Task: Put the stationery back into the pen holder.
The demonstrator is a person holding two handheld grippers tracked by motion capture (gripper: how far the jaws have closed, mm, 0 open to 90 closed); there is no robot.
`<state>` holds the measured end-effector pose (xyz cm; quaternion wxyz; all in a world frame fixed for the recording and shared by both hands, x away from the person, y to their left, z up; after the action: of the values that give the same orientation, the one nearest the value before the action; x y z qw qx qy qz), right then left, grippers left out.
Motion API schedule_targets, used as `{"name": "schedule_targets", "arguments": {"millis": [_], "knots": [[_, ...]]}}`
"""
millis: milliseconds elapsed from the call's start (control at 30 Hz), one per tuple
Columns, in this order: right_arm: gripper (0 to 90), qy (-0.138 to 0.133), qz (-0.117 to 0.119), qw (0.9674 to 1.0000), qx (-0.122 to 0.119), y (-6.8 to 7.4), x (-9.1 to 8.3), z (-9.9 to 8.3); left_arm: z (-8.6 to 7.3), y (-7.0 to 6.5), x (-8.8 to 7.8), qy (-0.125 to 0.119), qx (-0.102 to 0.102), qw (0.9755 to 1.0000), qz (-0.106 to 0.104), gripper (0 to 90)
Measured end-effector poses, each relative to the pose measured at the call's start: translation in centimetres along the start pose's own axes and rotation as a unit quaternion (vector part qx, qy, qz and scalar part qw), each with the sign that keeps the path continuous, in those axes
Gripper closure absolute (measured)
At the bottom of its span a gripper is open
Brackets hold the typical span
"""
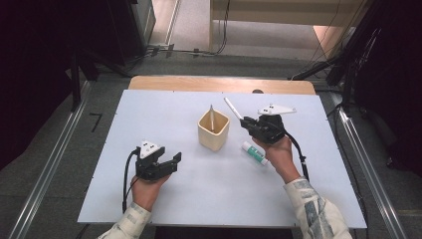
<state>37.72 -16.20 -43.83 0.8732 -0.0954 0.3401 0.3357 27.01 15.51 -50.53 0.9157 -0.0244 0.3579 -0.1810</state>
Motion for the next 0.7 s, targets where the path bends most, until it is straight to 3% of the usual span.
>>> {"name": "schedule_targets", "arguments": {"millis": [700], "knots": [[76.6, -0.017, 0.013, 0.9997, -0.011, 1.6, 0.4, 1.9, 0.0, 0.0, -0.1, -0.001, 0.001, 1.0000, -0.002, 34.3]]}}
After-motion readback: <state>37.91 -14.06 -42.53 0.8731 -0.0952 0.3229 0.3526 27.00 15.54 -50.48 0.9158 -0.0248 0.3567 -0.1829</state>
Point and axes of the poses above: each handheld gripper's, and its own axes: x roughly forward along the jaws, z roughly out of its top, y roughly to its left, the point moved 2 cm from there along x, roughly forward along the jaws, and after that the axes turned 9 degrees about y, right-handed, at the moved point
